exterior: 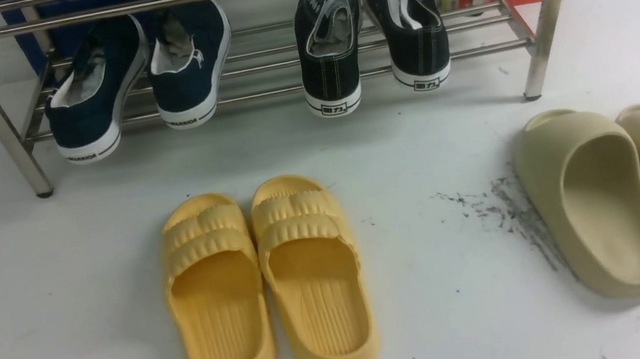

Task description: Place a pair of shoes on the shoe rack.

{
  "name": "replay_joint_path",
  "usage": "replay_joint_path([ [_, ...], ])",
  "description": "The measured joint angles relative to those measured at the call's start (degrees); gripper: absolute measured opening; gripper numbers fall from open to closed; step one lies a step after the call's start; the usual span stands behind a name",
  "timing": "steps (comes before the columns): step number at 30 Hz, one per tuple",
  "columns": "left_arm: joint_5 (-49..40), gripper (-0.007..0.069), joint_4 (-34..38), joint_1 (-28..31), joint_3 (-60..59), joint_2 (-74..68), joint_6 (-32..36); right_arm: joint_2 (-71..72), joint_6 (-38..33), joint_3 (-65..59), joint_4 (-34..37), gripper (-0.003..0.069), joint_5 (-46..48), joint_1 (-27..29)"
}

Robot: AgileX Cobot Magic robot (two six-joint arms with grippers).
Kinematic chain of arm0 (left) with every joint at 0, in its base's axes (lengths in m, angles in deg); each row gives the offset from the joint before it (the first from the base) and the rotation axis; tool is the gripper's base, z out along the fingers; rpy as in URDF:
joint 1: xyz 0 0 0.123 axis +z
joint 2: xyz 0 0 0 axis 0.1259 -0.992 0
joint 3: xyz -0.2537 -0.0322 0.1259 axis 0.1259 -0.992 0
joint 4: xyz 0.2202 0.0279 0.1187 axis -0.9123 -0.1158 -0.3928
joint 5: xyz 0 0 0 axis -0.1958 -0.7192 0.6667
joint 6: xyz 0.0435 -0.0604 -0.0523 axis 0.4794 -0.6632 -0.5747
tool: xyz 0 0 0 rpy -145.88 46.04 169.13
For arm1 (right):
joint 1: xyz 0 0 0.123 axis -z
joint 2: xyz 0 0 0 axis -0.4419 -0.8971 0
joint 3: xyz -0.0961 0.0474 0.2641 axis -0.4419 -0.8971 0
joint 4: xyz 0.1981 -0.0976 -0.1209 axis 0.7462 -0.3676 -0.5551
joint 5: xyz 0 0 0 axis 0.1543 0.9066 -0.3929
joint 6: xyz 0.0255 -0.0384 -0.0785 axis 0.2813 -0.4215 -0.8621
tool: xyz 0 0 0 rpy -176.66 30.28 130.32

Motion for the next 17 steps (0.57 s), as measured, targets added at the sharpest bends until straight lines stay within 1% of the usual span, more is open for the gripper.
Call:
replay_joint_path([
  [17,-0.06,0.0238,0.00,0.00,0.00,0.00,0.00,0.00,-0.05,0.00,0.00,0.0023,0.00,0.00],
])
